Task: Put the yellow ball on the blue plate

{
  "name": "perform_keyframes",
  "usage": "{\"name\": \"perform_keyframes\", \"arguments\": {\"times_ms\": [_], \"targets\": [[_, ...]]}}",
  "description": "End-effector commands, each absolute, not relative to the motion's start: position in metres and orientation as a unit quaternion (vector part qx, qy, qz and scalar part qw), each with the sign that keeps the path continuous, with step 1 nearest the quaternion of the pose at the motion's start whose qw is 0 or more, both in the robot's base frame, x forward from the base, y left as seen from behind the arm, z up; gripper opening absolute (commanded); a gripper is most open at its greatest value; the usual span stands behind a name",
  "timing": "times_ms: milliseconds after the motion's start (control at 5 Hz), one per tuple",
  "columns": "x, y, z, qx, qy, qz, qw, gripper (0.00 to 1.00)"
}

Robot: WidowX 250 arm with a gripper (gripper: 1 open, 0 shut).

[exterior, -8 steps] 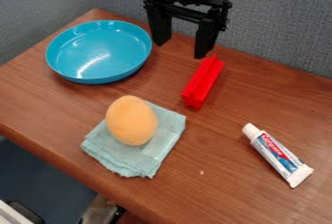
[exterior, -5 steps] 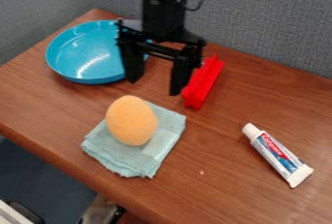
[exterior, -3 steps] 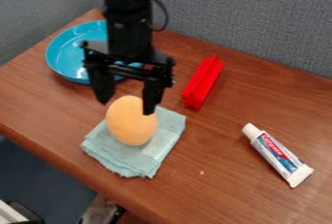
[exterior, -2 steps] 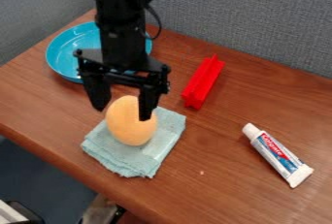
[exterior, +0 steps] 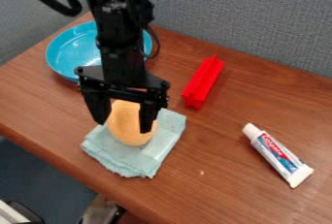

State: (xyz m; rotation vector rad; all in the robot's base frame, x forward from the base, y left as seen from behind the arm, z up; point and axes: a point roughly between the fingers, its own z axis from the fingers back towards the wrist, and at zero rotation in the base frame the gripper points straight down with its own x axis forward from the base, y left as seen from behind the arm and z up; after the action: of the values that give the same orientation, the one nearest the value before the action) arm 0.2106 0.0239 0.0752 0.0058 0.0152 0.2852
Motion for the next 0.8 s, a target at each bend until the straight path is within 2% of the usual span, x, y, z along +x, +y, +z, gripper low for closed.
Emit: {"name": "perform_keyframes", "arguments": {"times_ms": [0, 200, 600], "targets": [[0.2162, 0.0235, 0.0675, 0.010, 0.000, 0.148, 0.989, 1.00], [0.2192, 0.0219, 0.0618, 0.015, 0.000, 0.161, 0.987, 1.00], [0.2231, 0.0207, 0.0613, 0.018, -0.004, 0.166, 0.986, 1.00]]}}
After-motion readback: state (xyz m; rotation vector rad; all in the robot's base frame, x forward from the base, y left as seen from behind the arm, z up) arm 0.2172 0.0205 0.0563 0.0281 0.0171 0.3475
